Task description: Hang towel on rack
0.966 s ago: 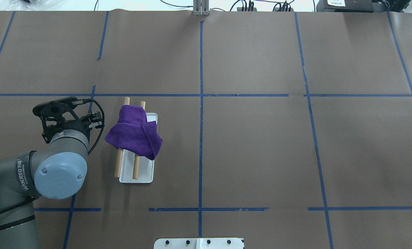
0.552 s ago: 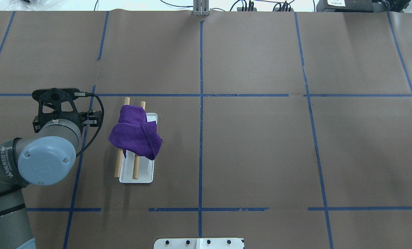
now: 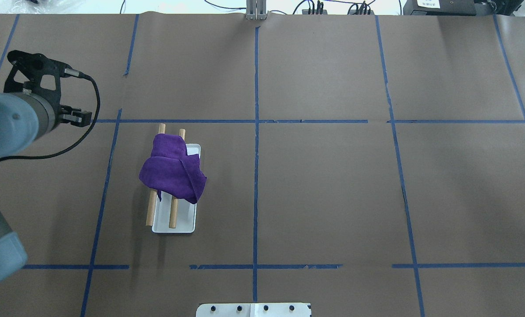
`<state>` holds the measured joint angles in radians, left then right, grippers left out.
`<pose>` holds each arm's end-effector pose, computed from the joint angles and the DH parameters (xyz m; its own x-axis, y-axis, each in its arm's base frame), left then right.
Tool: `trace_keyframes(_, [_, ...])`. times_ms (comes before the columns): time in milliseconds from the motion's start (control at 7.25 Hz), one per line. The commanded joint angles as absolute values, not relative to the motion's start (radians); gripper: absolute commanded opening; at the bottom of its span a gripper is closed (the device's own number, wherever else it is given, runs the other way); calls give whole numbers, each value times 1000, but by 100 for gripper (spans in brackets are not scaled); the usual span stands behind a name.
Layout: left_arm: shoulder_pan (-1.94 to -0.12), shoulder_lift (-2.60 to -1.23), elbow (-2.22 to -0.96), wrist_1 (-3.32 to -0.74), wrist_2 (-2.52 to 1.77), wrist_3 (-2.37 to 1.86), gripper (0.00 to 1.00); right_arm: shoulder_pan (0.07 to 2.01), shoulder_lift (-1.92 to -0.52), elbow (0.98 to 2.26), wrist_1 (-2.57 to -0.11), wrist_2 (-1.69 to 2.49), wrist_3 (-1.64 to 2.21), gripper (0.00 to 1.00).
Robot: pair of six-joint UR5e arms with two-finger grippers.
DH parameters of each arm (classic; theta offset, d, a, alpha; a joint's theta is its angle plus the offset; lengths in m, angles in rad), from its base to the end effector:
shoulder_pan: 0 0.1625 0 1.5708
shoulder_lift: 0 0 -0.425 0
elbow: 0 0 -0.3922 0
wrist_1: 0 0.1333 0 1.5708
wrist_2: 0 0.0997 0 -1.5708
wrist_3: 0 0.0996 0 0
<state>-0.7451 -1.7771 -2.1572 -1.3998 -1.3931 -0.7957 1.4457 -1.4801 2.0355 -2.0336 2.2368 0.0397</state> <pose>0.2656 -0.4503 0.3208 0.9468 0.0637 -0.3155 0.1127 0.8526 0.5102 0.0115 -0.4835 0.4477 0.7773 -0.1155 0.6184 0.0935 0.9933 0.0680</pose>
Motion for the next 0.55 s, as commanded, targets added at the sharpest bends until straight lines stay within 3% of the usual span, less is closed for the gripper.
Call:
trace_keyframes(0, [-1002, -1766, -2061, -1524, -1675, -390, 100, 1501, -1506, 1981, -1997, 2362, -33, 100])
trace_keyframes(414, [-1240, -1764, -1892, -1532, -1971, -215, 100, 1531, -1529, 1948, -1997, 2381, -77, 100])
